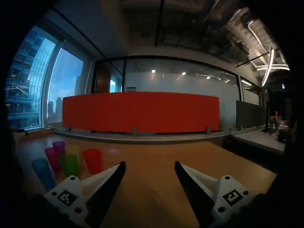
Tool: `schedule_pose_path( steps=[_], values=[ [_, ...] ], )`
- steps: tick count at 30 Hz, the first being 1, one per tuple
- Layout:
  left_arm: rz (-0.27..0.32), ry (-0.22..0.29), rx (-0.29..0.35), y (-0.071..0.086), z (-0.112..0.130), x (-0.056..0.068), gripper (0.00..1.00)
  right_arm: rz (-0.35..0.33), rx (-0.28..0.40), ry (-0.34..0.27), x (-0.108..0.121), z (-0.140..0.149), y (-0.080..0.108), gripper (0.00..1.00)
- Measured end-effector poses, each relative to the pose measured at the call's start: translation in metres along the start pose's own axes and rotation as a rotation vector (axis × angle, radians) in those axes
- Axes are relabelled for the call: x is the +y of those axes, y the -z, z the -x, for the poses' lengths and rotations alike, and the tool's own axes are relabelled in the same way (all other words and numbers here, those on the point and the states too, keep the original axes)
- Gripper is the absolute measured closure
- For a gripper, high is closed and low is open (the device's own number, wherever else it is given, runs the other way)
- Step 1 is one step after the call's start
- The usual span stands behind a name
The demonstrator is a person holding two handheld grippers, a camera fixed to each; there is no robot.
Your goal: Pour water
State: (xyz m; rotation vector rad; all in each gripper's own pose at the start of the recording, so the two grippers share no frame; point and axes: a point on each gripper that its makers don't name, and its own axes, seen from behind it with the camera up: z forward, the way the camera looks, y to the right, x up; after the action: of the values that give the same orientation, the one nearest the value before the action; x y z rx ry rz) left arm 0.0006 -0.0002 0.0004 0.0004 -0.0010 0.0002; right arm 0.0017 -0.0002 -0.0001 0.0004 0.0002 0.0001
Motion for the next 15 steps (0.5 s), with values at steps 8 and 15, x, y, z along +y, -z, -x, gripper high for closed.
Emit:
schedule_pose_path(
  steps=[8, 15],
  values=[
    [0.006, 0.014, -0.007, -0.005, -0.026, 0.000, 0.04, -0.013, -0.008, -0.002, -0.001, -0.035, 0.001, 0.00],
    [0.032, 0.034, 0.007, -0.008, -0.071, 0.002, 0.04, -0.007, -0.043, 0.001, 0.008, -0.070, -0.003, 0.00]
  ],
)
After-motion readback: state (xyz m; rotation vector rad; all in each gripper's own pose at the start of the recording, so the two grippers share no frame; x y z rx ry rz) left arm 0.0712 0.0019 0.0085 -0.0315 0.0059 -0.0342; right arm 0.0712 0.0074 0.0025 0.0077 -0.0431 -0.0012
